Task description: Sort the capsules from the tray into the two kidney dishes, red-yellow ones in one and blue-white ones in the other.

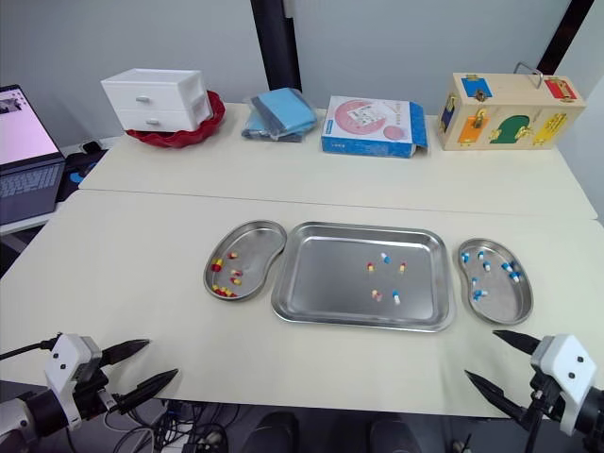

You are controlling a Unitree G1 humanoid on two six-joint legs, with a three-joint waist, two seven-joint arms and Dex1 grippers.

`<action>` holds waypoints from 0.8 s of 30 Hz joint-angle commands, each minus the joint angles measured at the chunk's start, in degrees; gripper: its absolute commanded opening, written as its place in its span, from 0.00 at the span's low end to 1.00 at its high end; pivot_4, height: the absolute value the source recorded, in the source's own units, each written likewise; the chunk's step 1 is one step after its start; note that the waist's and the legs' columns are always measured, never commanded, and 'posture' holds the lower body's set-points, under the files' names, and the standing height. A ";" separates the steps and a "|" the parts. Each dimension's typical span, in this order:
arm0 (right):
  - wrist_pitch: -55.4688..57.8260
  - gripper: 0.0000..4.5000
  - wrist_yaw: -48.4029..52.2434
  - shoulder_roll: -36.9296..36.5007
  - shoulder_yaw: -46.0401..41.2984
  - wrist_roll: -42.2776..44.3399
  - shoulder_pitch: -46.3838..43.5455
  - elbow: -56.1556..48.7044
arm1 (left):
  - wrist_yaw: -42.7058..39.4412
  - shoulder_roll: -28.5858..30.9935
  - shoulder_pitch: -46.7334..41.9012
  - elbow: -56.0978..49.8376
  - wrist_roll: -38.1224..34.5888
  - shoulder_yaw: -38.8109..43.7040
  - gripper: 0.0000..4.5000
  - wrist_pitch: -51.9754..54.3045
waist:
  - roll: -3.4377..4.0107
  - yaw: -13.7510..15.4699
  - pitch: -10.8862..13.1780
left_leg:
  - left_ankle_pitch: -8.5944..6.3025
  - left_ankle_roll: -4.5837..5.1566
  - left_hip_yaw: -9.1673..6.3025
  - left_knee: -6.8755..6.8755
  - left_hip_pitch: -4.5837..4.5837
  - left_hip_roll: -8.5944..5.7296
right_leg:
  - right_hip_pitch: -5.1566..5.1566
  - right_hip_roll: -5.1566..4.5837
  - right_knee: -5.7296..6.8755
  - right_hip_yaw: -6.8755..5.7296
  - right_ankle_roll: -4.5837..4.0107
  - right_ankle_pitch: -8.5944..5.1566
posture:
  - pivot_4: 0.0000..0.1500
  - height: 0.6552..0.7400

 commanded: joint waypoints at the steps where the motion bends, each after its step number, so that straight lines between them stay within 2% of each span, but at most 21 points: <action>1: 0.60 1.00 -1.30 -1.34 0.35 0.75 -0.98 -2.58 | -2.81 1.21 -0.70 -1.36 -0.05 1.25 1.00 -2.71 | 0.00 0.00 0.00 | 0.00 0.00 0.00 0.00 0.00 0.00 | 0.00 0.00 0.00 0.00 0.00 0.00 | 1.00 0.90; 8: 2.50 1.00 -1.91 -2.91 0.75 2.20 -1.61 -4.83 | -6.38 4.99 -5.80 -10.99 -2.47 -3.56 1.00 1.88 | 0.01 0.21 0.00 | 0.00 0.00 -0.05 0.01 0.02 -0.01 | 0.14 -0.01 -0.09 -0.06 0.02 0.01 | 1.00 0.90; 14: 2.19 1.00 -2.46 -2.23 1.91 2.48 -0.52 -7.43 | -3.45 6.45 -12.04 -18.09 -2.64 -9.38 1.00 9.39 | 0.04 0.15 0.01 | 0.00 0.00 -0.08 -0.01 0.06 -0.01 | 0.21 0.00 -0.14 -0.09 0.03 0.02 | 1.00 0.90; 20: 3.08 1.00 -4.14 -1.81 5.90 2.48 -0.32 -11.25 | 1.66 3.34 -25.42 -21.09 -0.51 -22.58 1.00 16.25 | 0.07 0.23 0.00 | 0.00 0.00 -0.11 0.06 0.09 -0.02 | 0.28 0.00 -0.13 -0.11 0.07 0.05 | 1.00 0.90; 24: 3.57 1.00 -6.22 -1.13 8.17 1.98 -0.64 -13.02 | 4.54 -2.25 -37.74 -17.25 2.13 -31.77 1.00 19.89 | 0.06 0.45 0.01 | 0.00 0.00 -0.17 0.08 0.08 -0.05 | 0.32 0.00 -0.14 -0.16 0.11 0.07 | 1.00 0.90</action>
